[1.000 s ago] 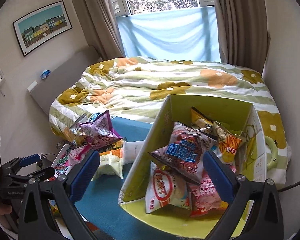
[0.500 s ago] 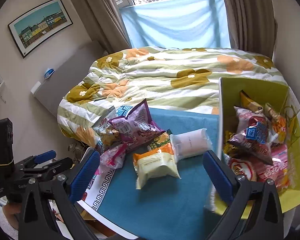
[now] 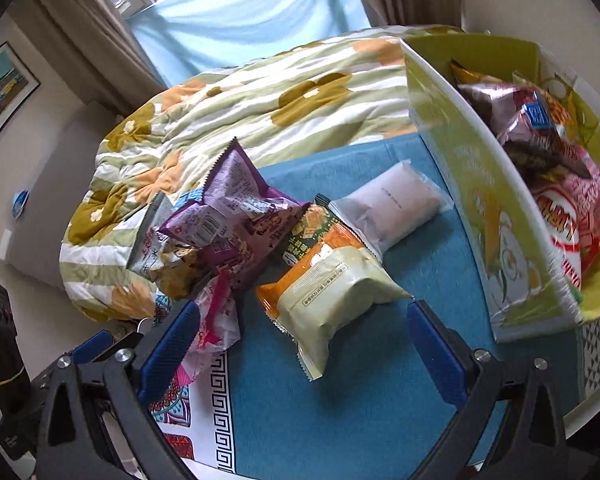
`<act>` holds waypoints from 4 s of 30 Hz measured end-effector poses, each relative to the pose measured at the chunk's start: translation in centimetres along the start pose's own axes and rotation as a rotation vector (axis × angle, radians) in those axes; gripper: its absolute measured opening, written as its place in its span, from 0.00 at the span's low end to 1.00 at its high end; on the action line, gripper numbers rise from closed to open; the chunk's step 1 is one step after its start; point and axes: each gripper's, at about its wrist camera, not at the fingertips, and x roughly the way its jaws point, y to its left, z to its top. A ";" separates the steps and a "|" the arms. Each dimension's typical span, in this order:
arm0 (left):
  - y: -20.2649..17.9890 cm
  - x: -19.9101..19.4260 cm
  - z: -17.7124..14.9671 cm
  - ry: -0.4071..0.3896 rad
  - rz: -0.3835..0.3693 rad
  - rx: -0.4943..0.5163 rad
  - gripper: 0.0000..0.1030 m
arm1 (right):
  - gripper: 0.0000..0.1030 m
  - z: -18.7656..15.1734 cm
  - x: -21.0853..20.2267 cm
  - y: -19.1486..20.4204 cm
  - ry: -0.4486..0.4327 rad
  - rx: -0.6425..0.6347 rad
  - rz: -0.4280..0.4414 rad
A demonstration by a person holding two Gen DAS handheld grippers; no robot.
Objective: Organize snacks
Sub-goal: 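Grasp the pink strawberry bag with the left tool while the right tool grasps the cream-and-orange bag, then carry both bags into the cardboard box and open both tools to drop them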
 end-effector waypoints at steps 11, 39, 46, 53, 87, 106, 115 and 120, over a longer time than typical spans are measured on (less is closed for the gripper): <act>0.9 6.7 -0.2 0.106 -0.040 0.027 0.90 | 0.99 -1.0 5.1 -1.0 0.024 0.160 -0.081; 0.3 7.1 -1.4 0.164 -0.034 0.119 0.54 | 0.73 -0.2 8.5 -1.4 0.042 0.200 -0.147; 0.1 6.9 -1.7 0.174 -0.021 0.113 0.51 | 0.63 -0.8 7.8 -1.3 0.047 0.167 -0.139; -0.7 5.0 -1.2 0.151 -0.036 0.118 0.51 | 0.63 -1.0 5.6 -1.1 0.018 0.147 -0.108; -37.9 1.3 2.7 -0.018 -0.207 0.310 0.51 | 0.63 7.1 -18.7 -20.7 -0.310 -0.073 -0.056; -41.8 4.7 0.2 -0.005 -0.059 0.324 0.93 | 0.63 11.7 -16.8 -29.9 -0.195 -0.152 0.008; -38.0 2.5 0.6 -0.049 0.035 0.269 0.93 | 0.63 13.5 -14.0 -27.4 -0.148 -0.238 0.086; -36.9 2.7 0.8 -0.039 0.067 0.249 0.93 | 0.64 14.3 -11.3 -26.6 -0.088 -0.269 0.071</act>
